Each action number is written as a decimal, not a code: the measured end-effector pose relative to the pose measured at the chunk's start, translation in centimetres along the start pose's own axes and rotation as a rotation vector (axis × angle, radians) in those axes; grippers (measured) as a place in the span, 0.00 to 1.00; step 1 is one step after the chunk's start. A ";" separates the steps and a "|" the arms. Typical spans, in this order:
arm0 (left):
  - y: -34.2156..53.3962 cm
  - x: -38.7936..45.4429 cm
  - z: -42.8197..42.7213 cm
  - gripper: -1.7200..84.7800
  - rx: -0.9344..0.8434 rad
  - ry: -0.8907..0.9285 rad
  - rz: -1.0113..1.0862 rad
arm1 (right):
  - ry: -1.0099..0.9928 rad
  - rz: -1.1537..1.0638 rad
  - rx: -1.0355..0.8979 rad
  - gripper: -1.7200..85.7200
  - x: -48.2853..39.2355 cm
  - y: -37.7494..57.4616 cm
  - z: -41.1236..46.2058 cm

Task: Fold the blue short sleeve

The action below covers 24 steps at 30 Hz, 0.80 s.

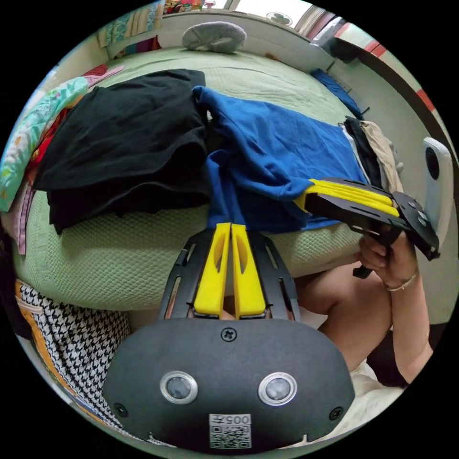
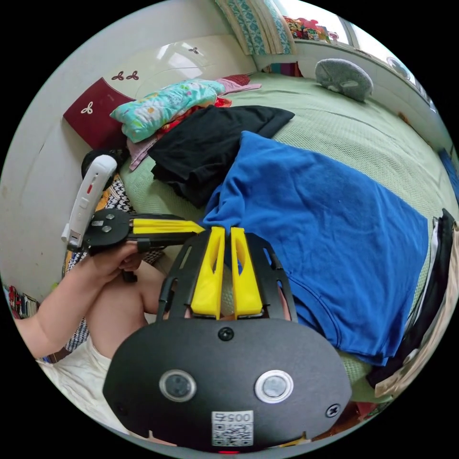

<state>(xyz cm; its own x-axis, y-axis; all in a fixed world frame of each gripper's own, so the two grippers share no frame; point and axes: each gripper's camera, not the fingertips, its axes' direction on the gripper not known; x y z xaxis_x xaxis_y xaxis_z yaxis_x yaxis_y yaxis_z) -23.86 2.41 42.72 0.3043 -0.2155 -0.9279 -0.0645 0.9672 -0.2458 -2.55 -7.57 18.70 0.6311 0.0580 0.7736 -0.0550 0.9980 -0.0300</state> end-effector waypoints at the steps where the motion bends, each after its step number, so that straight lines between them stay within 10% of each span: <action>1: 0.5 0.4 -0.8 0.02 0.042 0.021 0.033 | -0.006 0.001 0.010 0.00 0.0 0.1 -0.2; 16: 6.5 -4.9 -7.2 0.01 0.457 0.169 -0.024 | -0.038 -0.097 -0.052 0.07 -2.8 0.4 1.1; 24: 5.3 -6.5 -4.7 0.03 0.314 0.089 -0.110 | -0.002 -0.231 -0.006 0.12 -5.7 1.4 -0.2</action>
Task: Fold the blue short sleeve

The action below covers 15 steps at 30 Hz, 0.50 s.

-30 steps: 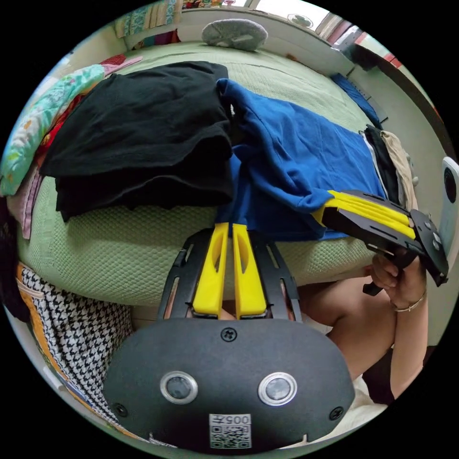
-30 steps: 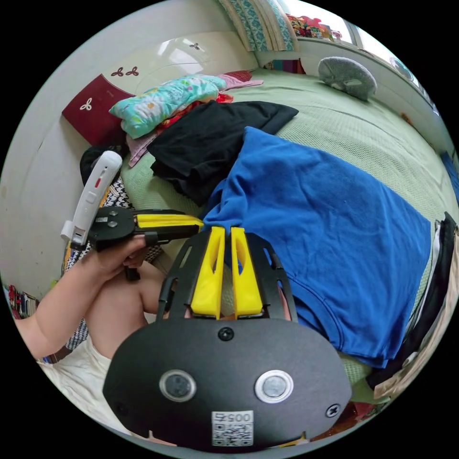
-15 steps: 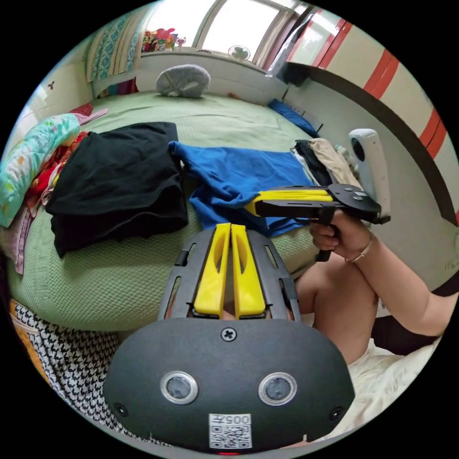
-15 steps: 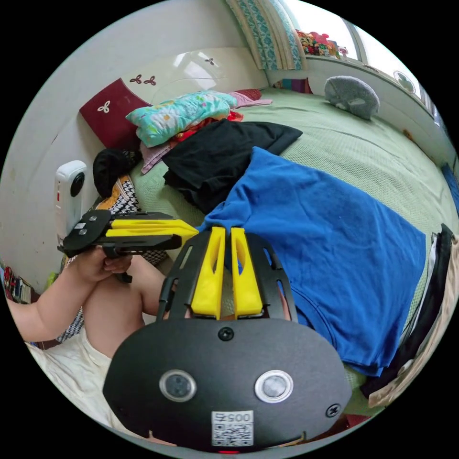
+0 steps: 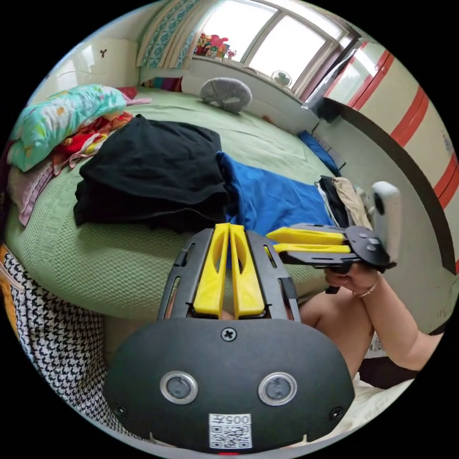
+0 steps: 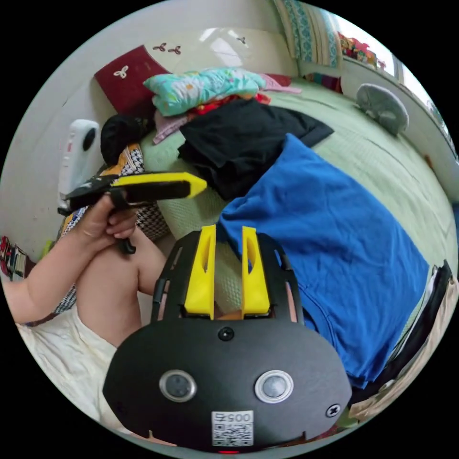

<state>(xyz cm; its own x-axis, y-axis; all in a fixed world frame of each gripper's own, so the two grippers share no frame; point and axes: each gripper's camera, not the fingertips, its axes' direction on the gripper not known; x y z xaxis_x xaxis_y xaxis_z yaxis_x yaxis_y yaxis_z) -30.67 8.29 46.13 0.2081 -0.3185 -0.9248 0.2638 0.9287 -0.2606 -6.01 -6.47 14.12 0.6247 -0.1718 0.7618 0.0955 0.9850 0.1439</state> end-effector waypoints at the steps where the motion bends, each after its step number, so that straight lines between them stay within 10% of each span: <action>1: -0.2 0.0 0.7 0.04 -0.029 -0.019 0.001 | 0.024 0.001 0.060 0.13 0.0 0.6 -1.1; 15: -2.0 -2.1 6.3 0.12 -0.236 0.130 -0.084 | 0.199 -0.003 -0.096 0.19 2.4 6.6 -2.8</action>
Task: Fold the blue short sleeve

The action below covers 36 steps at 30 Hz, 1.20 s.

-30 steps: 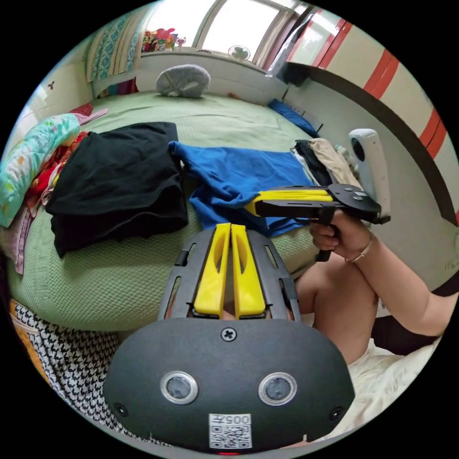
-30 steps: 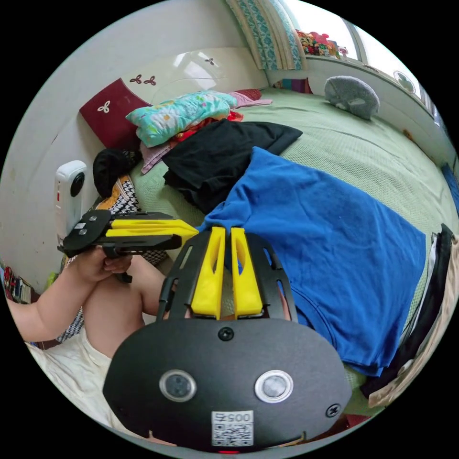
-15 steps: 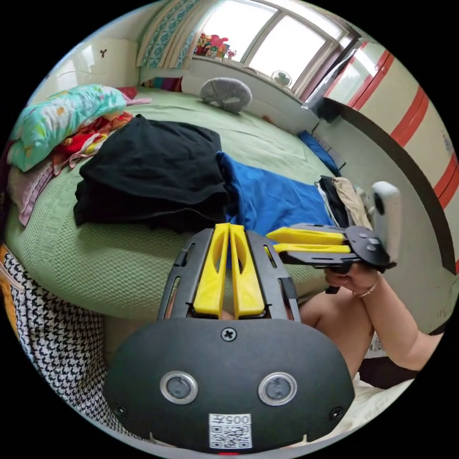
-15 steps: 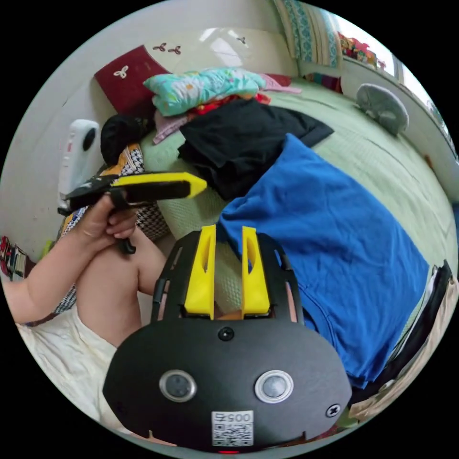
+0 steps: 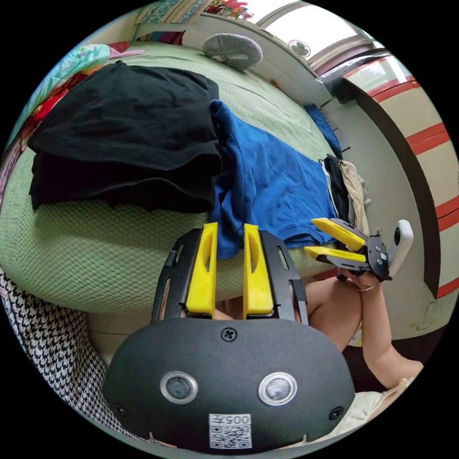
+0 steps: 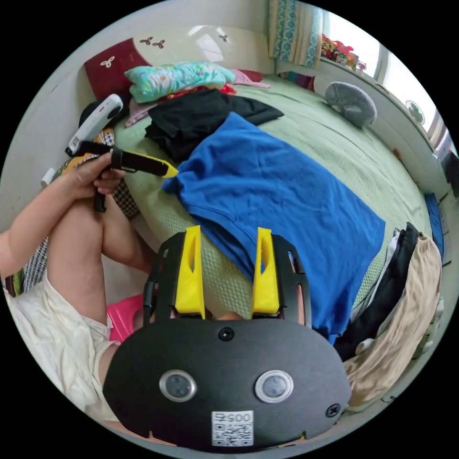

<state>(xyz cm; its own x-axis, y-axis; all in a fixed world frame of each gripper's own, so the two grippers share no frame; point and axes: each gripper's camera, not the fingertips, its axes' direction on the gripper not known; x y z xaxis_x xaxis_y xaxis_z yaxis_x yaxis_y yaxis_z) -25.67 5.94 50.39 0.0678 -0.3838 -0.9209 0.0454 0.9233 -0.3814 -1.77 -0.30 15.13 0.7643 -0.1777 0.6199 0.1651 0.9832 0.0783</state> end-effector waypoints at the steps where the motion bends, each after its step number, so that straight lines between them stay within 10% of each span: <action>1: -0.2 -0.1 0.3 0.12 -0.012 0.004 -0.005 | 0.012 -0.010 -0.016 0.19 -0.2 0.2 0.2; 16: -0.5 0.9 1.1 0.07 -0.046 -0.108 0.006 | 0.224 0.004 -0.085 0.01 -0.9 1.5 -0.2; 36: 2.3 -1.1 -3.7 0.02 0.216 -0.020 -0.007 | 0.165 0.016 0.097 0.09 1.3 4.5 -5.8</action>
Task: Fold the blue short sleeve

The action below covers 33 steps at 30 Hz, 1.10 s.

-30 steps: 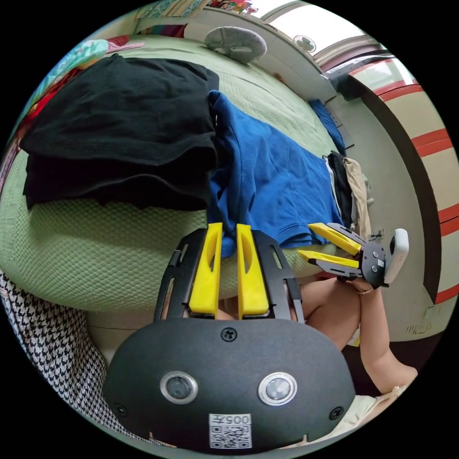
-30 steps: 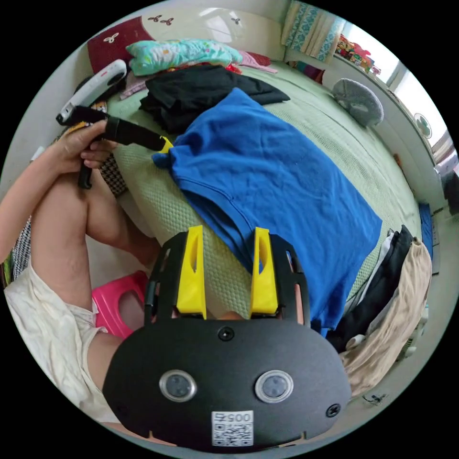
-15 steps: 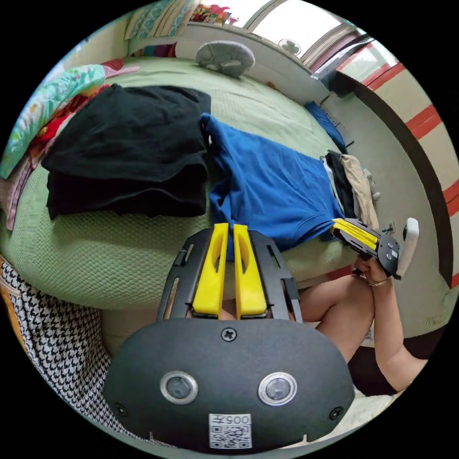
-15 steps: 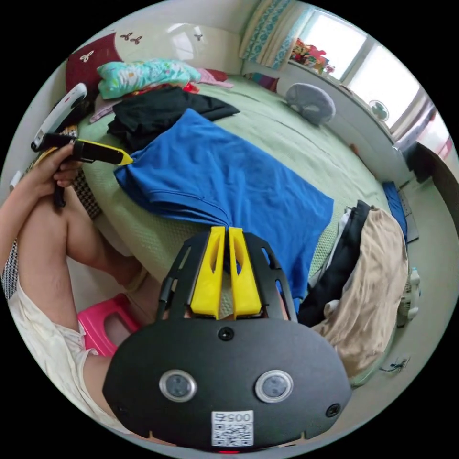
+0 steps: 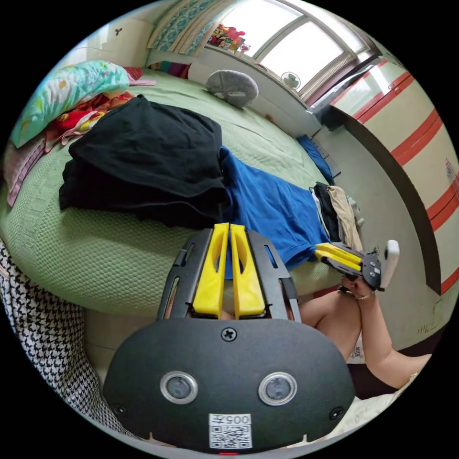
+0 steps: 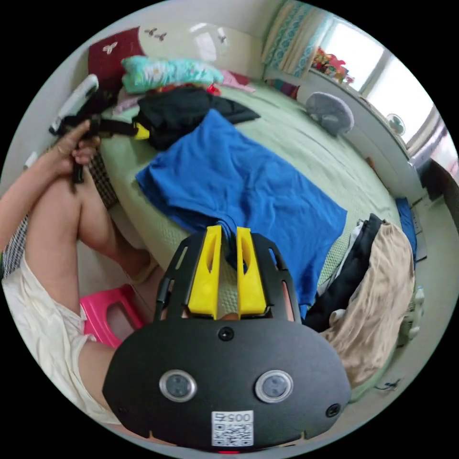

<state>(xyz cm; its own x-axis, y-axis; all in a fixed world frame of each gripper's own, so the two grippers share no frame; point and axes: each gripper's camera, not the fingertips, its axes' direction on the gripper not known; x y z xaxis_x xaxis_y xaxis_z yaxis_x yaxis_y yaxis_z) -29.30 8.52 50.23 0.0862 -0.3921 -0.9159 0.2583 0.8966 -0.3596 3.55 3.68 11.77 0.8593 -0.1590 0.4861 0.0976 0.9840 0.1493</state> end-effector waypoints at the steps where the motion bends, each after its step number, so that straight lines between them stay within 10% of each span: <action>1: -0.2 0.1 0.4 0.02 -0.019 -0.013 -0.008 | -0.048 0.033 0.077 0.09 0.5 0.0 -1.1; 33: -4.3 5.2 7.1 0.07 -0.224 -0.082 0.151 | -0.122 0.279 0.108 0.05 1.6 -22.4 10.8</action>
<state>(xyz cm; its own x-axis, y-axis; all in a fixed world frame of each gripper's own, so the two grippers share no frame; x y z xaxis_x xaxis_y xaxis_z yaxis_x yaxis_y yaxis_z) -23.16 1.16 48.28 0.1878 -0.2582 -0.9477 0.0179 0.9656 -0.2595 -2.70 -19.47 18.47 0.7783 0.1006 0.6197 -0.1928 0.9777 0.0835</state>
